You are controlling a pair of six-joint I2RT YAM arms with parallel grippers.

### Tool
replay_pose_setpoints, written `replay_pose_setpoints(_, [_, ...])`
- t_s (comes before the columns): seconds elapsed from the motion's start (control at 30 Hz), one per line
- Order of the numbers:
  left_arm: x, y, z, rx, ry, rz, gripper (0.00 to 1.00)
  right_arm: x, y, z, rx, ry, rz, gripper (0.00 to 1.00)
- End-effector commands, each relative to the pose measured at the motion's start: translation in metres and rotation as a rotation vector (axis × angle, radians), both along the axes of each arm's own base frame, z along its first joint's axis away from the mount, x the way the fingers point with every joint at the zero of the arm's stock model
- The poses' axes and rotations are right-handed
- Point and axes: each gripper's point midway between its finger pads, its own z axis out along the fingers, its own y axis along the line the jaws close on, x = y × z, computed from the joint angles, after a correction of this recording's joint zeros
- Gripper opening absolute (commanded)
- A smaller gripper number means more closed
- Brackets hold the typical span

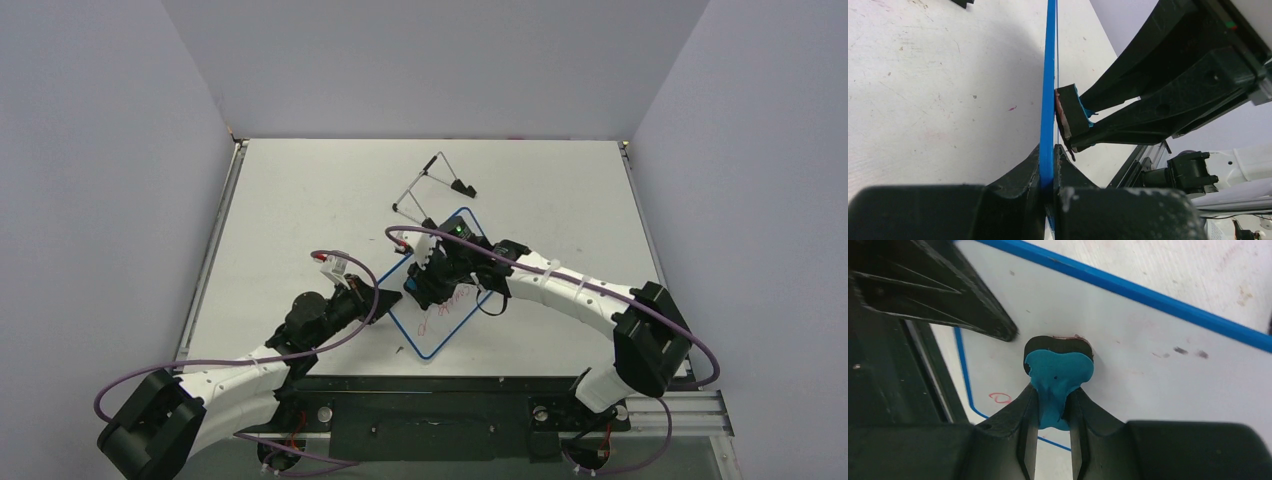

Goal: Erase the whiteboard
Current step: Erase the whiteboard at the center of the board.

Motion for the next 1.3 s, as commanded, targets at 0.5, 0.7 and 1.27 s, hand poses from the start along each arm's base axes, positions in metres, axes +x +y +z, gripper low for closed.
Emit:
replay_pose_setpoints(0.5, [-0.006,-0.018,0.04,-0.154,-0.042,-0.078,0.0,0.038,-0.063,-0.011,-0.234,-0.106,0.029,0.0])
replay_pose_setpoints(0.7, [-0.007,-0.014,0.039,-0.161,-0.023,-0.061,0.0,-0.013,-0.053,0.004,-0.267,-0.209,0.321,0.0])
replay_pose_setpoints(1.27, [-0.007,-0.025,0.033,-0.202,0.098,-0.093,0.0,-0.016,-0.08,0.011,-0.358,-0.496,0.583,0.0])
